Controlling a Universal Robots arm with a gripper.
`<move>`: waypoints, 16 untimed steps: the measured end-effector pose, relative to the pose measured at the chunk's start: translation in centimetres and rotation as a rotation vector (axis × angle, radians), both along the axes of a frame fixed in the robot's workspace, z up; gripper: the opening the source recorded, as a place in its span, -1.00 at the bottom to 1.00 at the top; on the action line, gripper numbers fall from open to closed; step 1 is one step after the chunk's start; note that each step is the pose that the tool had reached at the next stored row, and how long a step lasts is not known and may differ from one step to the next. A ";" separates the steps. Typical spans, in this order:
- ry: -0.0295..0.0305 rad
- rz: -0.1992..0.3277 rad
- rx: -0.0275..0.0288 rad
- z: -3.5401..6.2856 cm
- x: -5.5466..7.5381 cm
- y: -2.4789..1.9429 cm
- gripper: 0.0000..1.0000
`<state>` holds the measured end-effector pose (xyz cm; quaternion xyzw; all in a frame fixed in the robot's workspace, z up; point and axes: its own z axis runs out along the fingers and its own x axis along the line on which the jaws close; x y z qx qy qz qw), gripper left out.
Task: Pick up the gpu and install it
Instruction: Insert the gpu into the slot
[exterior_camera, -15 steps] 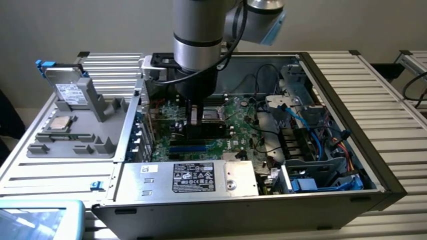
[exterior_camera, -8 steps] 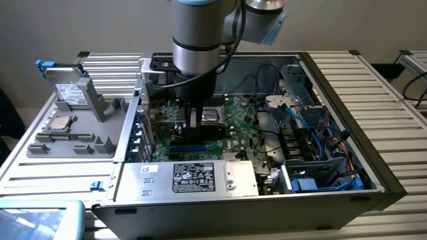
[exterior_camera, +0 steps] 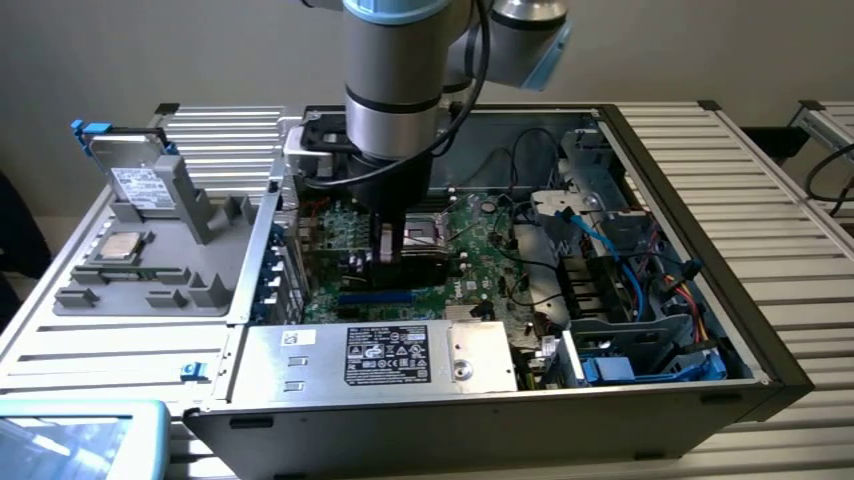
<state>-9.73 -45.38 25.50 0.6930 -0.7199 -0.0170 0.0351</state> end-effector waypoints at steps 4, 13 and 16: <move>0.0011 0.001 0.0009 -0.28 -0.1 -0.01 -0.41; 0.0064 0.001 0.0060 -0.59 -0.3 -0.03 -0.41; 0.0070 0.001 0.0061 -0.67 -0.4 -0.04 -0.41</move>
